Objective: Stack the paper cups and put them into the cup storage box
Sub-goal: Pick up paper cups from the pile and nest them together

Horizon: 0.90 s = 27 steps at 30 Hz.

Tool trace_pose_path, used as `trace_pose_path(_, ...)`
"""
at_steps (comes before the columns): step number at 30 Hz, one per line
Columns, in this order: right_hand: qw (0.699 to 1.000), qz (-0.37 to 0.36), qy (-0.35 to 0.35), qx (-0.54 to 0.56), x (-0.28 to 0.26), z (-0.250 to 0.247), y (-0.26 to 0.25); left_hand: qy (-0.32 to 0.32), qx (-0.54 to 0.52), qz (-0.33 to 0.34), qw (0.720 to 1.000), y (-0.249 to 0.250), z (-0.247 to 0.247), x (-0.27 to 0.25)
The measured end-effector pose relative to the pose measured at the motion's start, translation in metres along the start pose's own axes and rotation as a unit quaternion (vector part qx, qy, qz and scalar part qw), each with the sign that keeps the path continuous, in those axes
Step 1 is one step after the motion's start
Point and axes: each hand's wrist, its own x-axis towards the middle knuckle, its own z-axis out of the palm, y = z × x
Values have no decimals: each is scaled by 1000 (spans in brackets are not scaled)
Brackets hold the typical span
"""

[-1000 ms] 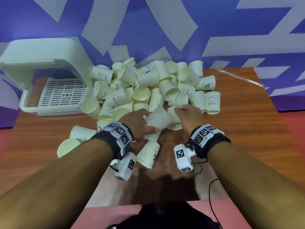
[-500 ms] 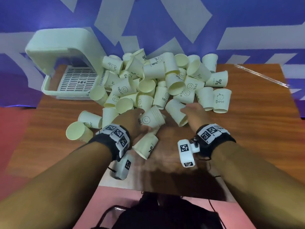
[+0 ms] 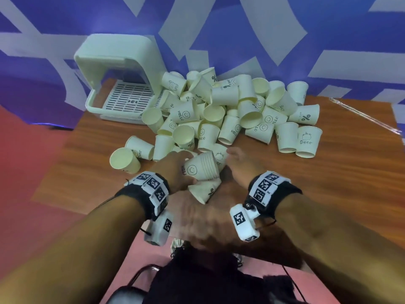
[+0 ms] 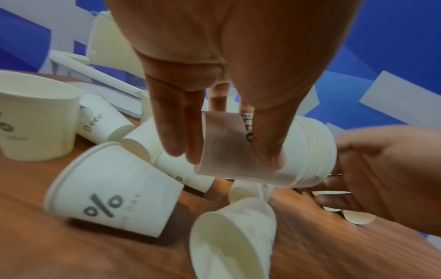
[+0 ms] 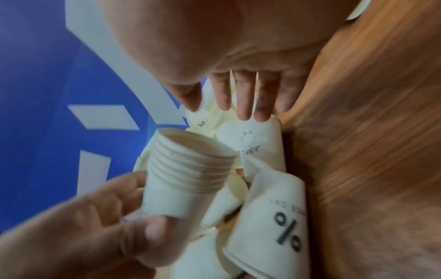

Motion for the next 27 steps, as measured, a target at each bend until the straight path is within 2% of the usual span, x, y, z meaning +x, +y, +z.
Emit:
trace_pose_path(3, 987, -57, -10, -150, -2, 23, 15, 8, 18, -25, 999, -21, 1, -1)
trace_pose_path(8, 925, -124, -50, -356, -14, 67, 22, -3, 24, -13, 1000, -51, 4, 3)
trace_pose_path(10, 909, -124, -19, -398, -17, 84, 22, -14, 34, 0, 999, -63, 3, 6)
trace_pose_path(12, 907, -108, 26, -406, -19, 95, 20, -25, 44, 18, 999, -70, -1, 9)
trace_pose_path(15, 920, -71, 70, -379, -15, 104, 17, -29, 58, 67, 996, -82, -9, 18)
trace_pose_path(17, 932, -10, 85, -353, -16, 103, 13, -34, 61, 98, 993, -87, -16, 22)
trace_pose_path(20, 965, 75, 178, -176, -26, 91, -2, -54, 63, 142, 986, -90, -33, 27)
trace_pose_path(22, 960, 117, 254, -29, -35, 81, -8, -62, 68, 168, 981, -92, -43, 27)
trace_pose_path(24, 942, 146, 287, 93, -42, 69, -13, -70, 69, 193, 976, -93, -51, 25)
trace_pose_path(26, 937, 161, 276, 145, -47, 61, -20, -75, 60, 214, 972, -91, -59, 23)
trace_pose_path(27, 945, 155, 253, 141, -48, 59, -25, -76, 53, 228, 969, -87, -62, 22)
